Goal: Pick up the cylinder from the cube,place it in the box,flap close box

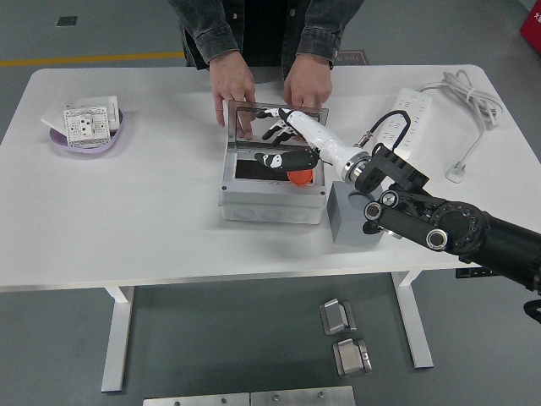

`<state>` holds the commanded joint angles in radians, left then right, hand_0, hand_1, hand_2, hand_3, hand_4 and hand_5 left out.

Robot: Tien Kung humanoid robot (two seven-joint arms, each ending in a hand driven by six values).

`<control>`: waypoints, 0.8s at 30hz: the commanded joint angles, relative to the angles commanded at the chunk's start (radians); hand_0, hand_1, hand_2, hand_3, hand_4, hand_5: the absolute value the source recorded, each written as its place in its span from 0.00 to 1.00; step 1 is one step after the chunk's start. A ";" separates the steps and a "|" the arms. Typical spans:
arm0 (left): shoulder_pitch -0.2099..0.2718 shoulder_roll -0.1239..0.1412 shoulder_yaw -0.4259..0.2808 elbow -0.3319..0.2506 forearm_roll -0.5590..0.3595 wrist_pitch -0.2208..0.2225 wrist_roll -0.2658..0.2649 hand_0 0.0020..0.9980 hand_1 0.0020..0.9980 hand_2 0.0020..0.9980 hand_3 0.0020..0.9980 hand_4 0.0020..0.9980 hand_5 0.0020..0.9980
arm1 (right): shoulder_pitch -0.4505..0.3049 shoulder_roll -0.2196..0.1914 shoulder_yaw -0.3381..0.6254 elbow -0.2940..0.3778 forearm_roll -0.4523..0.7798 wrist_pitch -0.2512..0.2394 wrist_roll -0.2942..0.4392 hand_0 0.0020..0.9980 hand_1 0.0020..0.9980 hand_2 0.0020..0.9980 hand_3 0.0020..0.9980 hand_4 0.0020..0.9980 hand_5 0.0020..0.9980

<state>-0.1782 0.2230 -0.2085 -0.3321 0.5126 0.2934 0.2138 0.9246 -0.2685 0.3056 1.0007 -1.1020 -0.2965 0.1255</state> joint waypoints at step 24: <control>-0.002 0.000 0.002 0.000 0.002 0.000 -0.001 0.62 0.63 0.59 0.68 0.71 0.26 | 0.071 -0.040 0.101 0.001 -0.079 0.015 -0.041 0.72 0.64 0.66 0.84 0.84 0.39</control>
<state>-0.1801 0.2233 -0.2068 -0.3319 0.5143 0.2935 0.2131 0.9951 -0.3080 0.4062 1.0016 -1.1809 -0.2816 0.0841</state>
